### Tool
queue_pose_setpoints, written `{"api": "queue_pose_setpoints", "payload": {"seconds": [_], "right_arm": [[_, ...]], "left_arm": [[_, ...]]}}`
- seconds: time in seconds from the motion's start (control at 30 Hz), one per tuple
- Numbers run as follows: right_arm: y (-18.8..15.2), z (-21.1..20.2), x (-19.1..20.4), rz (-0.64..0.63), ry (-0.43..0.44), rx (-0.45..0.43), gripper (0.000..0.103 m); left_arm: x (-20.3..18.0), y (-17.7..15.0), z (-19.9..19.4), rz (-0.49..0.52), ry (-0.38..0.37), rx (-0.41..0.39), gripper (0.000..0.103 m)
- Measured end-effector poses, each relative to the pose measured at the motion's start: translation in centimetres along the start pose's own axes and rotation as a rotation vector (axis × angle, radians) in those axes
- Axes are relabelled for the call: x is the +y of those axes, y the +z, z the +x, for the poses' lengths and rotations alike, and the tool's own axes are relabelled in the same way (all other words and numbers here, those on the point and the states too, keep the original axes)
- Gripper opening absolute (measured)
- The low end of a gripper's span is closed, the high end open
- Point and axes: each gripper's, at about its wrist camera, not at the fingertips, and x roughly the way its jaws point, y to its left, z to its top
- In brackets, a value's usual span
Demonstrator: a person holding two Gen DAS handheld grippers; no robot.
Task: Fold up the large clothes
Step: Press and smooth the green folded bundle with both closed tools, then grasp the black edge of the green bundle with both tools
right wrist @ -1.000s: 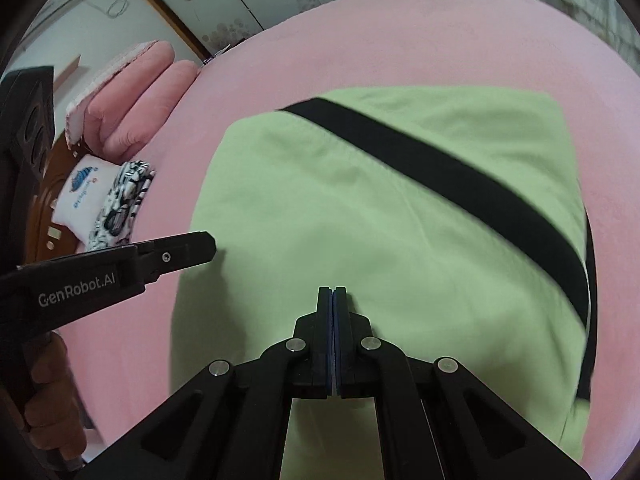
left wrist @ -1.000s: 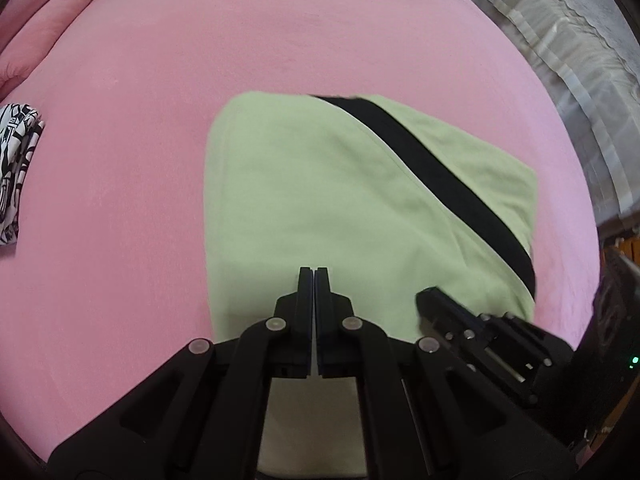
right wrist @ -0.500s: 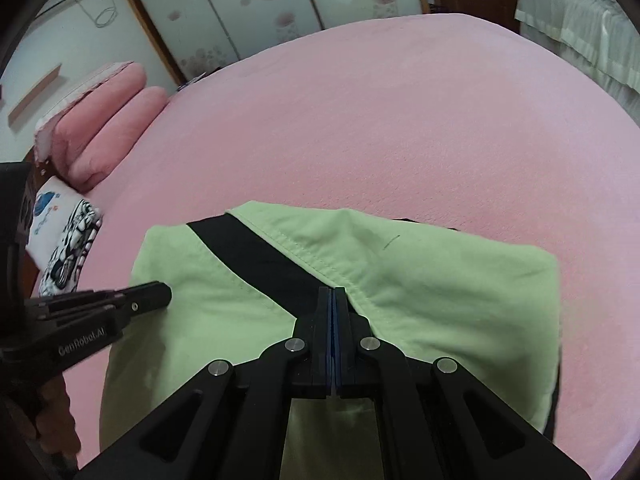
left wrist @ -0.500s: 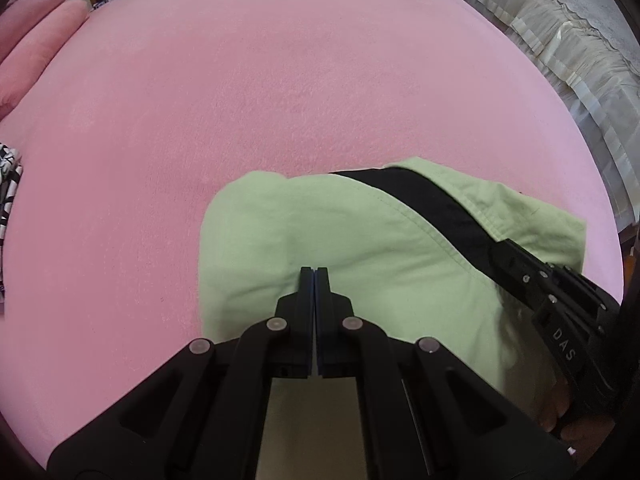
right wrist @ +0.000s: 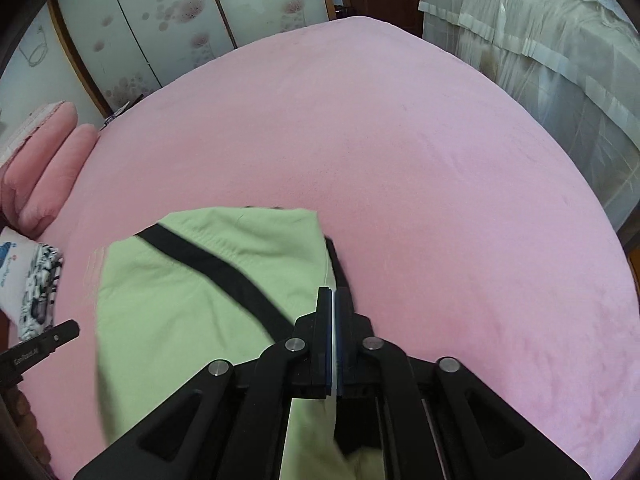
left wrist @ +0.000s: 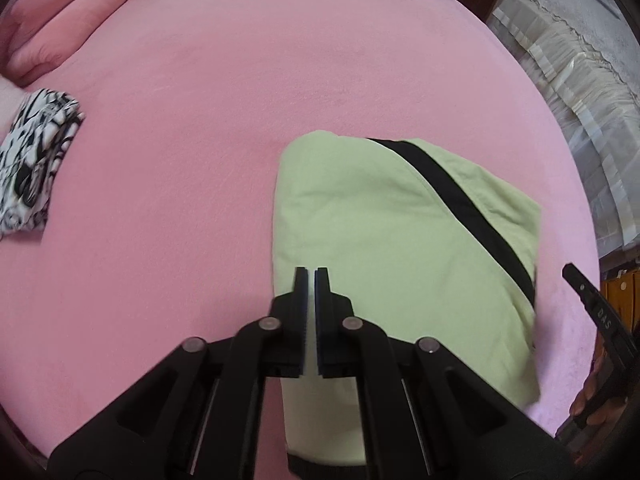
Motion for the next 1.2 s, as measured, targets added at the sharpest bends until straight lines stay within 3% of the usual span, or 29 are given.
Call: {"api": "queue_pose_setpoints", "payload": {"seconds": [0.07, 0.13, 0.2, 0.33, 0.4, 0.5, 0.6, 0.7, 0.77, 0.8, 0.93, 1.2], "right_arm": [[-1.2, -2.5, -0.3, 0.015, 0.029, 0.029, 0.012], [-2.6, -4.4, -0.6, 0.024, 0.05, 0.071, 0.026], [-4.6, -5.7, 1.5, 0.021, 0.053, 0.102, 0.038], [-7.8, -7.6, 2.4, 0.019, 0.073, 0.191, 0.042], [-9.7, -8.5, 2.9, 0.019, 0.087, 0.243, 0.057], [-11.2, -9.4, 4.0, -0.025, 0.077, 0.263, 0.075], [-11.9, -10.2, 5.1, -0.083, 0.063, 0.278, 0.087], [-11.7, -11.6, 6.0, -0.128, 0.042, 0.284, 0.1], [-10.9, -12.4, 6.5, -0.156, 0.027, 0.277, 0.102], [-10.9, -12.9, 6.8, -0.17, 0.021, 0.274, 0.102], [-10.0, -14.7, 7.3, -0.216, -0.005, 0.244, 0.103], [-9.4, -16.5, 6.7, -0.204, 0.039, 0.25, 0.103]], "left_arm": [[0.9, -2.2, -2.2, -0.02, -0.016, 0.069, 0.001], [0.1, -4.0, -2.9, -0.05, -0.022, 0.126, 0.001], [-0.8, -6.5, -4.1, -0.064, -0.036, 0.154, 0.001], [-0.1, -12.8, -8.7, -0.034, -0.01, 0.191, 0.001], [-0.5, -14.6, -10.2, -0.026, -0.031, 0.223, 0.001], [-1.1, -16.3, -11.9, -0.001, -0.023, 0.252, 0.001], [-2.5, -16.9, -13.8, 0.027, -0.023, 0.238, 0.002], [-4.1, -16.7, -15.8, 0.097, 0.001, 0.215, 0.014], [-4.4, -16.0, -16.8, 0.101, 0.005, 0.187, 0.057], [-4.4, -15.6, -17.3, 0.096, 0.006, 0.171, 0.063], [-4.5, -14.7, -19.2, 0.088, -0.004, 0.126, 0.065], [-3.3, -14.5, -20.6, 0.052, 0.001, 0.106, 0.069]]}}
